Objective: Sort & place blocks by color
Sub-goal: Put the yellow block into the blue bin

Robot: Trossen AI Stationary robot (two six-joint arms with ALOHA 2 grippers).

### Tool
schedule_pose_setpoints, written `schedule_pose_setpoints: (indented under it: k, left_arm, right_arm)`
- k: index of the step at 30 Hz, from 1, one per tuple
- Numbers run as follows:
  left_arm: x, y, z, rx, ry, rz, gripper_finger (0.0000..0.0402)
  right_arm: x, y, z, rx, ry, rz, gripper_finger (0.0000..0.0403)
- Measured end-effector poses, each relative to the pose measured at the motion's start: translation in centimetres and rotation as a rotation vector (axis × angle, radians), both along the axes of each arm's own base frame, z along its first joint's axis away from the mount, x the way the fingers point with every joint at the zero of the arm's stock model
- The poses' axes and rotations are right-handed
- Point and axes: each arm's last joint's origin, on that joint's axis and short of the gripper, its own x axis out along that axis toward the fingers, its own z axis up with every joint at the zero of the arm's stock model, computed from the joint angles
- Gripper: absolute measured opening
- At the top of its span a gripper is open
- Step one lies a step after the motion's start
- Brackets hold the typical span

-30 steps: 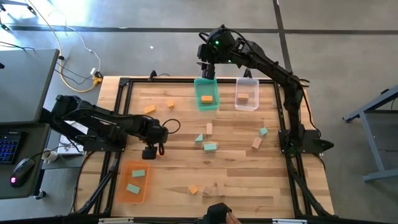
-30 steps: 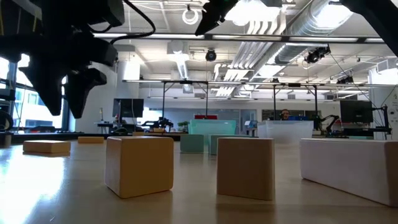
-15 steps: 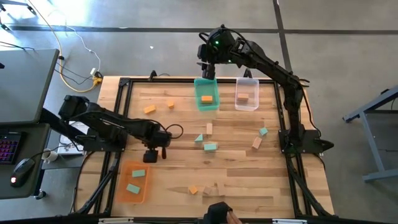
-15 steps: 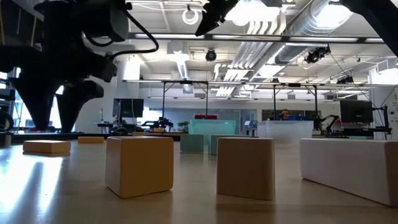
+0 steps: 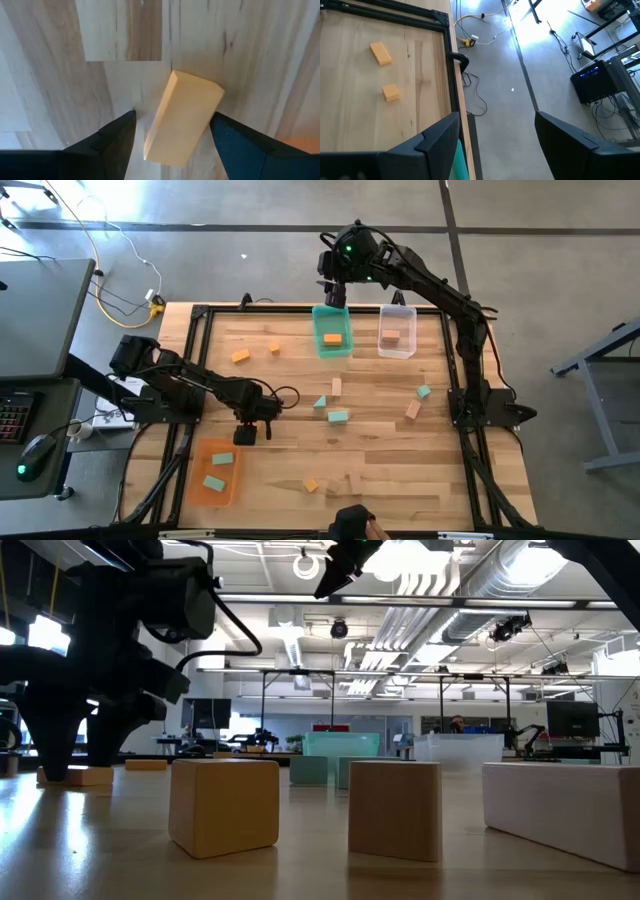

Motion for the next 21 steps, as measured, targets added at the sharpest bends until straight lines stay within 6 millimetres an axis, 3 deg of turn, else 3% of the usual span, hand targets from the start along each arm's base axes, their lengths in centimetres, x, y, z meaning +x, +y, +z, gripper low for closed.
schedule_pose_setpoints:
  k: [4,10,21]
  left_arm:
    - [0.0,0.0,-0.3,0.009,0.026,-0.024,0.02]
    - [0.0,0.1,-0.3,0.028,0.022,-0.079,0.0102]
    - [-0.1,1.5,1.6,0.058,-0.11,-0.067,0.0099]
  right_arm:
    - [-0.1,0.1,-0.2,0.012,0.026,-0.003,0.025]
    - [-0.4,0.2,-0.6,0.024,0.072,-0.018,0.025]
    - [-2.6,1.9,1.0,0.047,0.104,-0.017,0.025]
